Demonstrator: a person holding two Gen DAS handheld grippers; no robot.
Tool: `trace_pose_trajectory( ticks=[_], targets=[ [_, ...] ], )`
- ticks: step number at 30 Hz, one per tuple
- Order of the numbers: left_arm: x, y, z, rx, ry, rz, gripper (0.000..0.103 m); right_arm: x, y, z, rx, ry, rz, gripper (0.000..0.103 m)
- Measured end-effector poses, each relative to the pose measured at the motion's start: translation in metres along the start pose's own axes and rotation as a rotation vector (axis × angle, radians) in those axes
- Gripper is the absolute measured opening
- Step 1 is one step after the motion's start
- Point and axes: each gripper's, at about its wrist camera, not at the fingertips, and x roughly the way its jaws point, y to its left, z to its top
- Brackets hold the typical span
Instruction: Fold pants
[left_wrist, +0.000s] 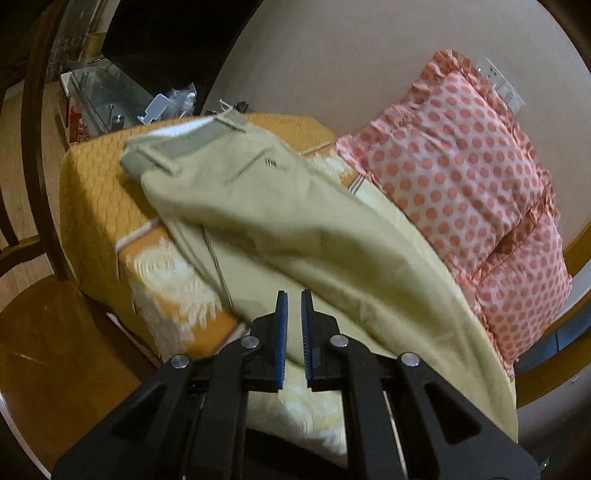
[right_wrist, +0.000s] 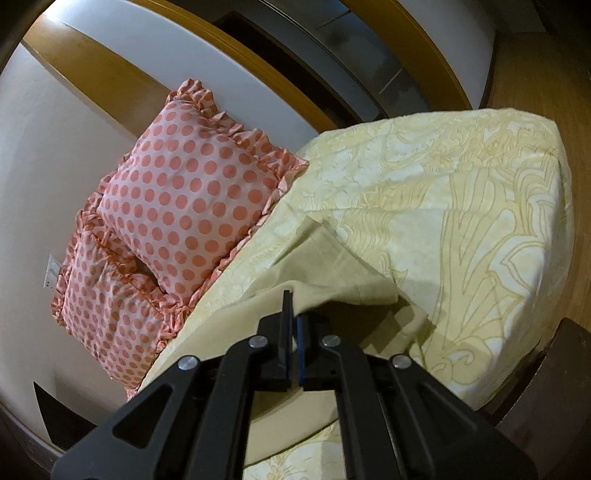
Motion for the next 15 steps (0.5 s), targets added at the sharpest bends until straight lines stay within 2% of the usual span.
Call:
trace_pose_trajectory(
  ticks=[4,5,6,8,12,15],
  targets=[
    [0.015,0.01,0.016,-0.075,0.035,-0.07,0.009,-0.001,0.003,0.001,-0.007,-0.006,-0.002,0.001],
    [0.02,0.009,0.018,-0.075,0.055,-0.074,0.018,-0.001,0.003,0.0,-0.008,-0.005,-0.006,0.001],
    [0.025,0.008,0.017,-0.074,0.075,-0.07,0.035,-0.001,0.004,0.0,-0.007,-0.005,-0.01,0.001],
    [0.037,0.007,0.012,-0.098,0.139,-0.09,0.06,-0.001,0.004,0.001,-0.005,-0.005,-0.012,0.001],
    [0.045,0.0,0.01,-0.109,0.125,-0.093,0.068,-0.001,0.005,0.001,-0.012,-0.004,-0.019,0.001],
    [0.055,-0.003,0.015,-0.138,0.128,-0.102,0.069,-0.001,0.008,0.002,-0.023,-0.005,-0.021,0.001]
  ],
)
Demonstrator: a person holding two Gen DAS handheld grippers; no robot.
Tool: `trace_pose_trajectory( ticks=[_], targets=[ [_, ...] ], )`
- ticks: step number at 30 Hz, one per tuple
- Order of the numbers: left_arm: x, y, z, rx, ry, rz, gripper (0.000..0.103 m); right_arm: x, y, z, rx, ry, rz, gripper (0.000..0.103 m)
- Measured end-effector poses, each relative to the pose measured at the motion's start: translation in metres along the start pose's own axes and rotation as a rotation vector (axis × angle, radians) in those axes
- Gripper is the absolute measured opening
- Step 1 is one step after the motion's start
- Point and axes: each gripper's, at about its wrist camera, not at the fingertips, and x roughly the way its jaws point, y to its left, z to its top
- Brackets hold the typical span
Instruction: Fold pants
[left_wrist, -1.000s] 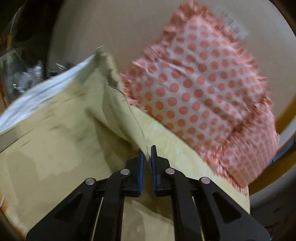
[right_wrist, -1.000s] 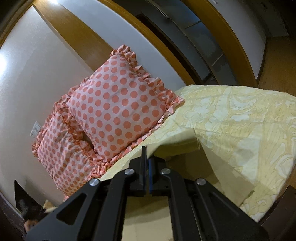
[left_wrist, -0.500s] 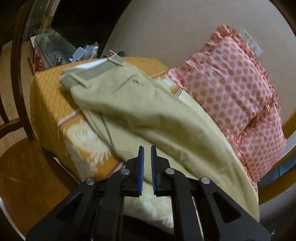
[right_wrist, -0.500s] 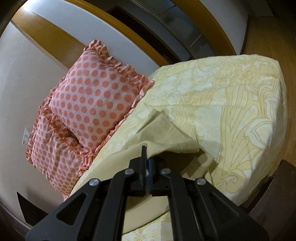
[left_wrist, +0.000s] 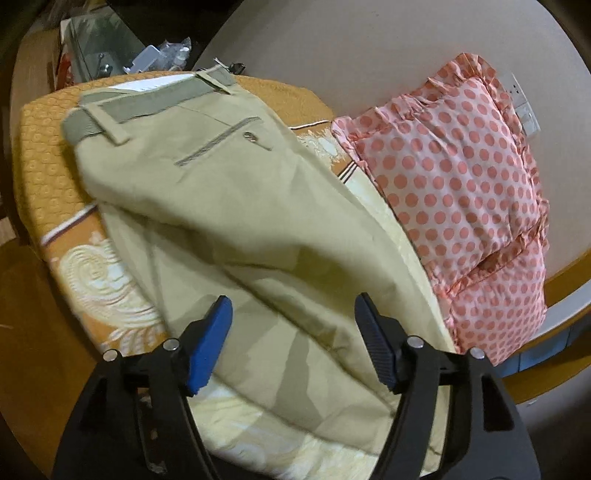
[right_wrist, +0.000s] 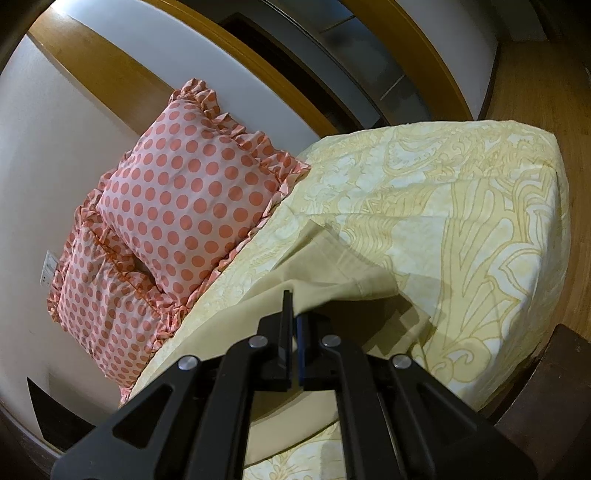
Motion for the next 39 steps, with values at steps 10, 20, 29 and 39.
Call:
trace_pose_trajectory(
  ticks=[10,20,29,39],
  targets=[
    [0.013,0.01,0.013,-0.096,-0.086,0.01,0.022,0.001,0.002,0.005,-0.012,0.009,0.015,0.001],
    [-0.042,0.003,0.003,0.138,-0.046,0.092,0.009,-0.007,-0.003,0.0,-0.042,0.072,-0.051,0.001],
    [-0.036,0.019,-0.008,0.198,0.003,0.12,0.009,-0.01,-0.021,-0.016,-0.009,0.106,-0.103,0.001],
    [-0.048,0.01,-0.01,0.329,-0.003,0.146,0.01,-0.042,-0.018,-0.008,-0.019,-0.016,-0.177,0.043]
  ],
)
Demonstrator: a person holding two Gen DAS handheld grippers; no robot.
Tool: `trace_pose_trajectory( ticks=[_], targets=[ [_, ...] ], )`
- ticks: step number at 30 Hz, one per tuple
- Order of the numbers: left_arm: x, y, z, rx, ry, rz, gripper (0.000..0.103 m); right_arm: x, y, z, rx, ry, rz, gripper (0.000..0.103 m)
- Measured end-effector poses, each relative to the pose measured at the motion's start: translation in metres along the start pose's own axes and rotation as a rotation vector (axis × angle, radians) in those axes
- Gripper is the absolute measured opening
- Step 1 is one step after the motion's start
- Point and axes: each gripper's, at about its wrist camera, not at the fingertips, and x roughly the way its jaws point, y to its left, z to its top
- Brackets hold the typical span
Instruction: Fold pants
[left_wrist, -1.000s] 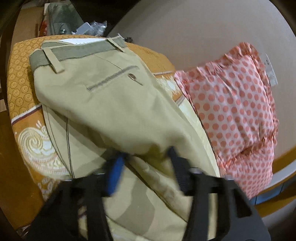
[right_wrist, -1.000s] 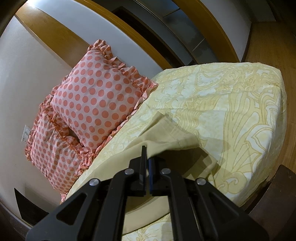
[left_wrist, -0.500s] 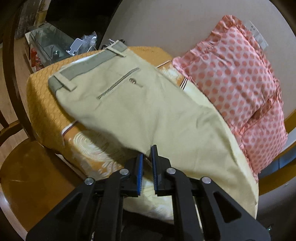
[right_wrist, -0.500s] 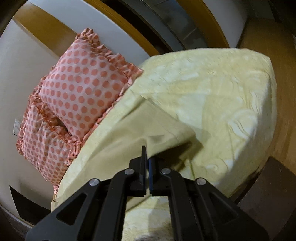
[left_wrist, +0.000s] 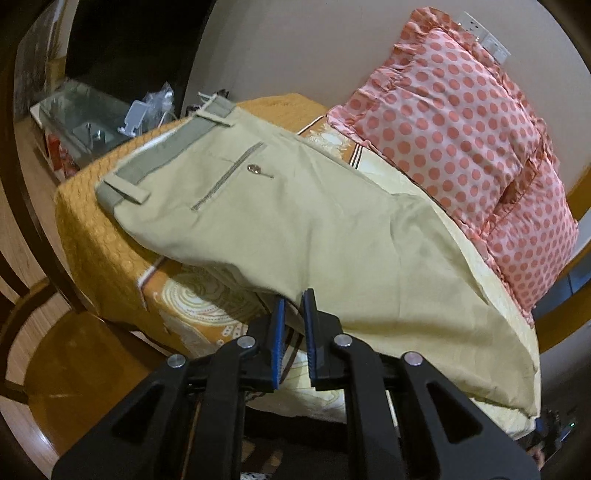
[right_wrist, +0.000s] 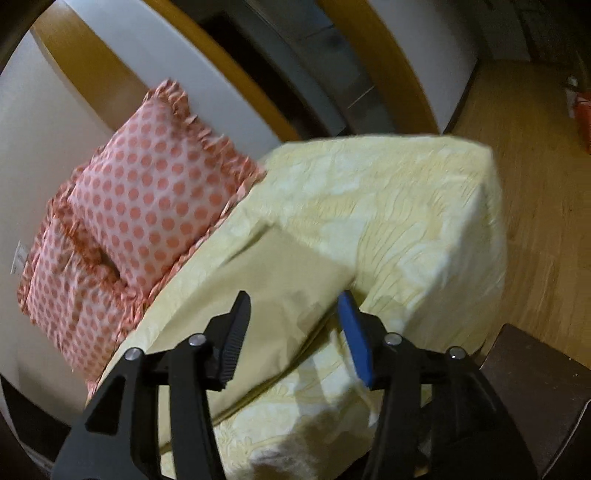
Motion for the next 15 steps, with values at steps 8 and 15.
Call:
trace_pose_trajectory(
  ticks=[8,15],
  targets=[
    [-0.01,0.028,0.003,-0.08,-0.036,0.072,0.02,0.019,-0.001,-0.015,0.001,0.037,0.001,0.033],
    [-0.017,0.058,0.016,-0.169,-0.055,0.04,0.02,0.027,0.002,-0.013,0.007,0.022,0.001,0.033]
  ],
)
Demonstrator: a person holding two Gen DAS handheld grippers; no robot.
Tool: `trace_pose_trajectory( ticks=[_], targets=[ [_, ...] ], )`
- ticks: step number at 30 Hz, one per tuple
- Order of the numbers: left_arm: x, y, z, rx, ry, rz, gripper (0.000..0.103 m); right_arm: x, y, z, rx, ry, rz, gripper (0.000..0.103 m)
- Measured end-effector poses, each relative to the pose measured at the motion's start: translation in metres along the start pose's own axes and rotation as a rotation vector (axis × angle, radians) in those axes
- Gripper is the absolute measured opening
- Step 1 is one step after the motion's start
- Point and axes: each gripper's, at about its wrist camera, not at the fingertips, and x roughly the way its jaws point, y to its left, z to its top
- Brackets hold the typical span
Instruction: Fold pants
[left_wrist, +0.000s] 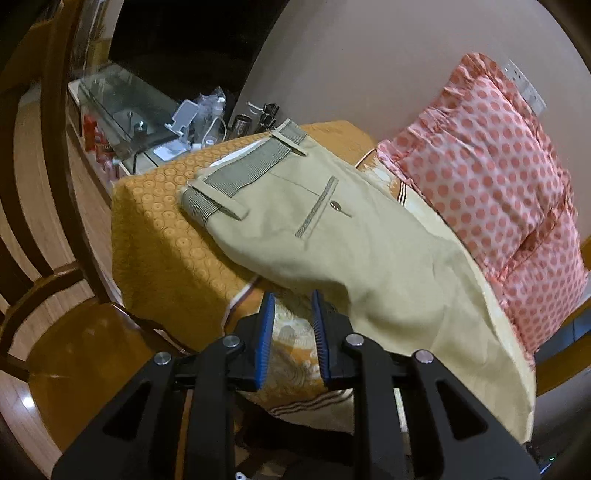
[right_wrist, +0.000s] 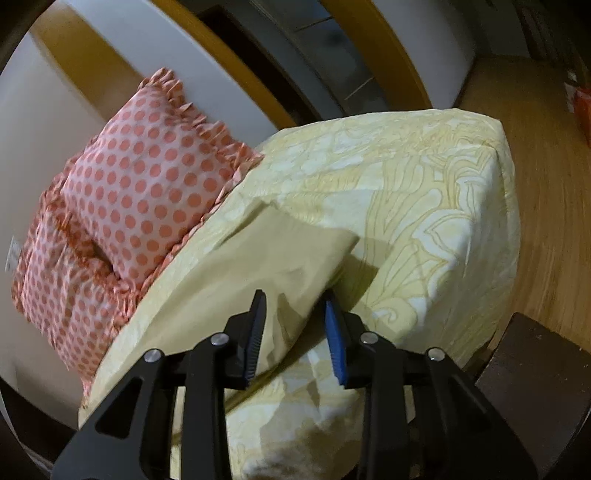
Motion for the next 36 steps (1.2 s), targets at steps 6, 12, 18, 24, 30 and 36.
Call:
trace_pose_trajectory(
  ticks=[6,12,18,24,30,36],
  targets=[
    [0.019,0.012,0.02,-0.078,0.012,0.017,0.02,0.007,-0.004,0.002,0.042,-0.01,0.055,0.034],
    [0.024,0.024,0.02,-0.173,0.039,-0.009,0.02,0.007,-0.012,0.003,0.103,-0.003,0.118,0.039],
    [0.016,0.031,0.011,-0.204,0.031,-0.095,0.048,0.008,-0.006,0.003,0.073,-0.004,0.105,0.046],
    [0.024,0.029,0.017,-0.265,0.034,-0.142,0.06,0.009,-0.002,0.003,0.059,-0.005,0.1,0.048],
    [0.019,0.036,0.038,-0.234,-0.034,-0.077,0.003,0.009,-0.001,0.003,0.055,-0.007,0.103,0.045],
    [0.028,0.041,0.047,-0.151,-0.027,0.038,0.003,0.013,-0.006,0.003,0.049,-0.001,0.082,0.024]
  ],
)
